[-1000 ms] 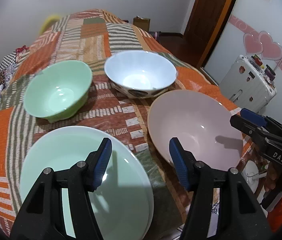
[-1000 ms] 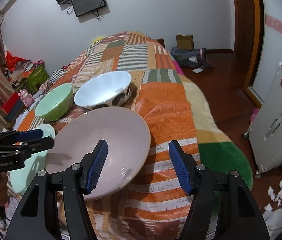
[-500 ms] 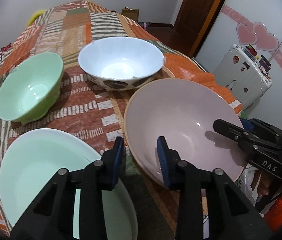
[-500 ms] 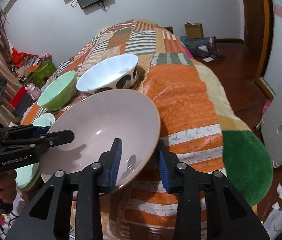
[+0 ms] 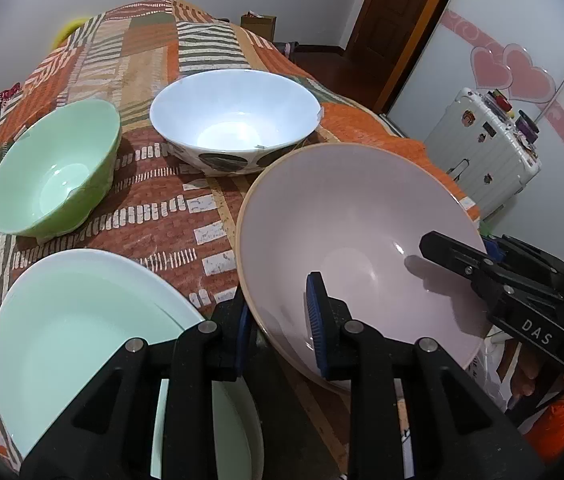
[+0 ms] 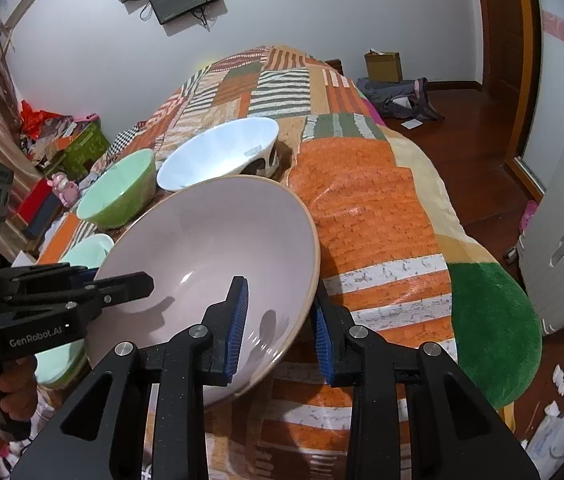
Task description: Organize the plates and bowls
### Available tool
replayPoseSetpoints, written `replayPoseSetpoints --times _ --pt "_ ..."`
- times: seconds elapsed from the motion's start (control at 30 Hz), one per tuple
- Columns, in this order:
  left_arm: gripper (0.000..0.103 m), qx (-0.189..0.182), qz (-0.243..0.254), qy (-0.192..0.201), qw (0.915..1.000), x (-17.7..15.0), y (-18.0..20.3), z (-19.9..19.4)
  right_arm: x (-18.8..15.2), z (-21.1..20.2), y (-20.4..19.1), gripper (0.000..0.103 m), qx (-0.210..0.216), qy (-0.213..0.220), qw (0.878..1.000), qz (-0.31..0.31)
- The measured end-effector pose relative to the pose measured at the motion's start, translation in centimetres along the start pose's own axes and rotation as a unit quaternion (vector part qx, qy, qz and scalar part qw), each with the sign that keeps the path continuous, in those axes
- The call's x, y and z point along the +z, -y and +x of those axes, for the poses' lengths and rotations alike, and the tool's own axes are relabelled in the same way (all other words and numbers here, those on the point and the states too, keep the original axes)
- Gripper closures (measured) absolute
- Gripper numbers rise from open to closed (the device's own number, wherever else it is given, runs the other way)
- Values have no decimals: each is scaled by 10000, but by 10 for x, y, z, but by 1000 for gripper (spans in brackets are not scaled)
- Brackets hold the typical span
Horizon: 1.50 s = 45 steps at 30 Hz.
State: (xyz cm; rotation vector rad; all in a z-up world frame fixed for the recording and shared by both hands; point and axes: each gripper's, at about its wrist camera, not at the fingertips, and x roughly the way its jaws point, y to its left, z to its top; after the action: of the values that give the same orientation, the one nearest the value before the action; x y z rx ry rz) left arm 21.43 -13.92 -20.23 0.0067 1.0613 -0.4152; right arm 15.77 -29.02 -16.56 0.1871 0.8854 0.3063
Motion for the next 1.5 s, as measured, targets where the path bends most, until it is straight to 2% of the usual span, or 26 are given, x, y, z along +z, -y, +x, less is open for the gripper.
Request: replayPoseSetpoints --times 0.67,1.07,1.5 --pt "77 39 -235 667 9975 -16 -25 -73 11 -20 -54 75 216 362 9985 -346" --pt "77 277 -606 1099 9917 -39 -70 -121 14 -9 -108 78 521 391 9951 -742" --pt "77 711 -1101 1444 9808 -77 -127 -170 14 9 -176 78 1016 341 9877 -1142"
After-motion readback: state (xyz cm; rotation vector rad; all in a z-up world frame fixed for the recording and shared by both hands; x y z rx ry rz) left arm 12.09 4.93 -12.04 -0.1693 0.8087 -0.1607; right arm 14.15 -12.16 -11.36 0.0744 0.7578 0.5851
